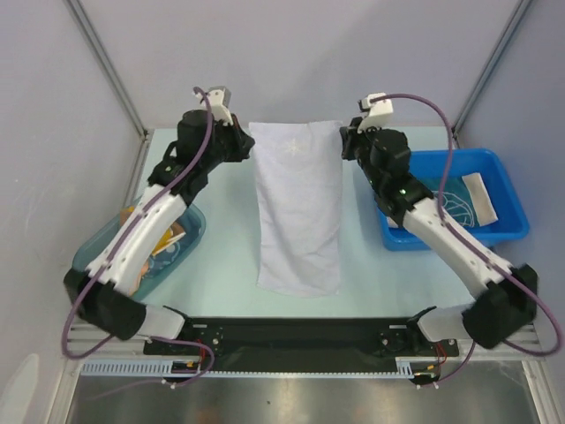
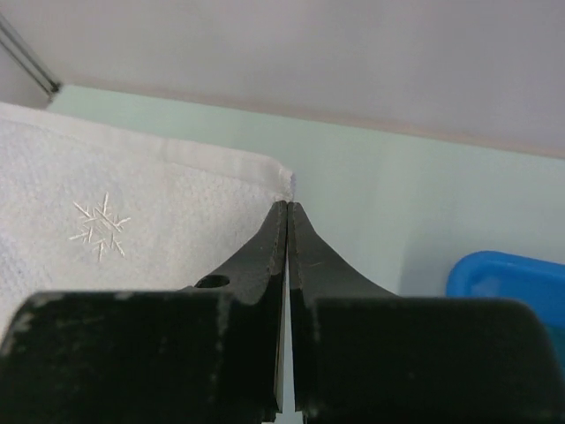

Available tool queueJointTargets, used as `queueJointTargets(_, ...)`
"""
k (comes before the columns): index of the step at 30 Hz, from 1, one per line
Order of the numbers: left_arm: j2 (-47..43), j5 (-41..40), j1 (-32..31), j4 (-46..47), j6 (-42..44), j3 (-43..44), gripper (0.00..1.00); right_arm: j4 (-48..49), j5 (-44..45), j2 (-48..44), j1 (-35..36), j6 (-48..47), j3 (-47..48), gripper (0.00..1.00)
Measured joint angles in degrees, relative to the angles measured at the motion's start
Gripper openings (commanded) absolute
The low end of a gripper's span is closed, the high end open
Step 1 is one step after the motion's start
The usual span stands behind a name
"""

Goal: Fold and stack the towels
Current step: Flatten out the crumpled towel, then fold the towel

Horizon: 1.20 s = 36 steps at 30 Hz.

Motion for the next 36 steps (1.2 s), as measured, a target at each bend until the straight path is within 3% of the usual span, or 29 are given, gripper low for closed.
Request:
queueJointTargets(3, 11.1, 0.9, 4.1, 3.1, 0.4, 0.7, 0.01, 4.0, -5.3, 11.0, -4.3, 2.2, 0.7, 0.0)
queueJointTargets(6, 24.4, 1.8, 6.3, 3.9, 0.6, 7.1, 0.0, 8.0, -10.4, 23.5, -7.1, 4.9, 4.5, 0.0)
queueJointTargets(11, 46.6, 3.7, 9.0, 0.6, 1.9, 26.3, 0.02, 11.6, -16.0, 41.2, -9.9, 8.3, 15.0, 0.0)
queueJointTargets(13, 53.3, 4.7, 10.0, -0.8, 2.1, 33.8, 0.19, 12.2, -17.7, 47.3, -10.9, 9.1, 20.2, 0.02)
queueJointTargets(15, 58.8, 5.6, 11.0, -3.1, 2.8, 40.7, 0.21, 11.7, -19.1, 51.9, -11.7, 9.6, 24.7, 0.02)
queueJointTargets(16, 60.6, 6.3, 11.4, -4.0, 2.9, 43.2, 0.15, 11.3, -19.6, 53.4, -12.0, 9.5, 26.4, 0.0)
queueJointTargets(19, 61.7, 7.3, 12.4, -5.6, 3.3, 44.4, 0.0, 10.0, -20.7, 55.3, -12.8, 9.5, 29.1, 0.0)
queueJointTargets(25, 57.2, 9.7, 13.2, -2.8, 4.4, 35.6, 0.0, 9.7, -23.5, 53.9, -13.0, 9.0, 28.6, 0.0)
queueJointTargets(26, 56.3, 10.1, 13.1, -2.6, 4.4, 34.1, 0.02, 9.7, -24.1, 53.0, -12.9, 8.9, 27.1, 0.0)
queueJointTargets(27, 55.7, 10.7, 13.1, -2.4, 4.4, 33.0, 0.1, 9.7, -24.9, 52.2, -12.8, 8.8, 25.8, 0.0)
queueJointTargets(28, 55.2, 11.1, 13.1, -2.1, 4.4, 32.3, 0.29, 9.7, -25.9, 51.5, -12.8, 8.5, 24.8, 0.0)
queueJointTargets(29, 54.9, 11.4, 13.0, -1.7, 4.8, 31.6, 0.35, 9.5, -26.9, 51.0, -12.7, 8.3, 24.1, 0.0)
queueJointTargets(32, 55.2, 11.2, 13.0, -2.1, 4.0, 32.3, 0.45, 8.9, -28.7, 50.2, -12.7, 8.2, 23.6, 0.0)
queueJointTargets(36, 60.3, 10.9, 13.0, -4.0, 3.6, 41.6, 0.47, 8.4, -30.2, 50.1, -12.6, 8.2, 23.6, 0.0)
